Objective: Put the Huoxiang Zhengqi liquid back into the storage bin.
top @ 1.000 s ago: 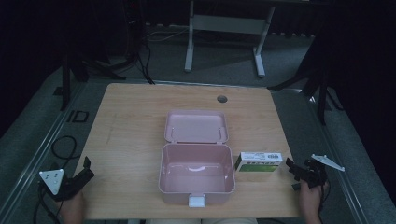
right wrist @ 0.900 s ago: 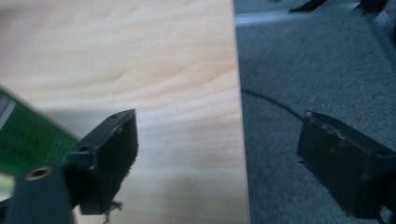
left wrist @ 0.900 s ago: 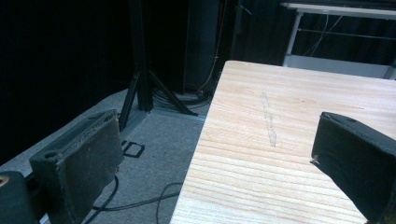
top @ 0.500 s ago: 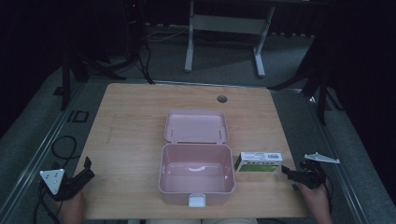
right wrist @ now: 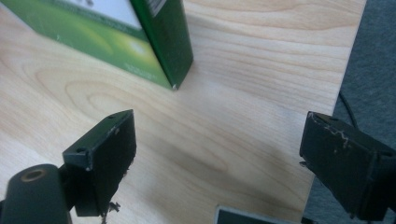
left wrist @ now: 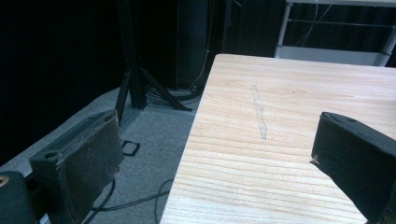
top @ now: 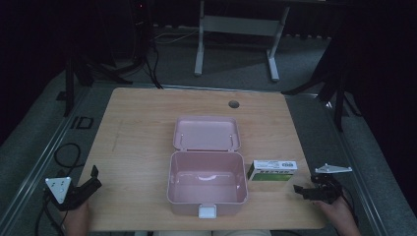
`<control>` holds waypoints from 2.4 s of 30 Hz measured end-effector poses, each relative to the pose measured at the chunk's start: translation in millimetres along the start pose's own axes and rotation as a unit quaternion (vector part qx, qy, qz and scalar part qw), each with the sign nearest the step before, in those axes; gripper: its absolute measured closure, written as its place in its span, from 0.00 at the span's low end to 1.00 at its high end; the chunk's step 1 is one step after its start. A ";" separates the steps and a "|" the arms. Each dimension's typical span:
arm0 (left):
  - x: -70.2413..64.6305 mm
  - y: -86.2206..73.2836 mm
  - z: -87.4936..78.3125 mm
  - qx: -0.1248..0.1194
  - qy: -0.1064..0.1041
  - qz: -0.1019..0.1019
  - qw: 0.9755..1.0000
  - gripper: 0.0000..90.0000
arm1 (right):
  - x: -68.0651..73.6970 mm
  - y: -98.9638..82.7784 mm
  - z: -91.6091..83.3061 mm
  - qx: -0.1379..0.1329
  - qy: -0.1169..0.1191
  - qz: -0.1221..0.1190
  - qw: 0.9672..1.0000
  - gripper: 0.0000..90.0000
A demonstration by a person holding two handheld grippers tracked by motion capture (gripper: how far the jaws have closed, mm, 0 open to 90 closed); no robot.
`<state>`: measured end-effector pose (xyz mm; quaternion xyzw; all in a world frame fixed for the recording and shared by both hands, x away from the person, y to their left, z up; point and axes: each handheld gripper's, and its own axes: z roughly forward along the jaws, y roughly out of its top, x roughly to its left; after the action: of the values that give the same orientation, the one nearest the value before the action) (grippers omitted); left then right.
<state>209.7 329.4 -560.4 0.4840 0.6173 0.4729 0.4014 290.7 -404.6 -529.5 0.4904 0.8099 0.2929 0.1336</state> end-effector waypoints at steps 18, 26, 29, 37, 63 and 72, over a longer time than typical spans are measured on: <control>1.6 0.7 0.6 0.006 -0.001 -0.005 1.000 0.02 | 34.9 9.3 1.3 0.128 0.078 -0.154 0.977 0.15; 2.0 0.7 0.7 0.007 -0.003 -0.006 1.000 0.02 | 50.0 16.8 3.8 0.174 0.082 -0.215 0.958 0.15; 2.1 0.7 0.8 0.007 -0.003 -0.006 1.000 0.02 | 53.5 19.3 3.3 0.184 0.085 -0.227 0.953 0.15; 2.5 0.9 0.5 0.006 -0.008 -0.006 1.000 0.02 | 66.6 34.8 -2.7 0.227 0.089 -0.283 0.928 0.16; 2.8 0.9 0.9 0.007 -0.015 -0.007 1.000 0.02 | 123.0 72.1 -6.1 0.316 0.125 -0.427 0.838 0.26; 3.1 1.0 1.2 0.007 -0.019 -0.010 1.000 0.02 | 155.7 83.2 -15.8 0.317 0.144 -0.473 0.809 0.28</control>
<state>210.4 332.7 -559.8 0.4895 0.6177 0.4551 0.4144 267.1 -245.2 -455.5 0.0136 0.9995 -0.0128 -0.0255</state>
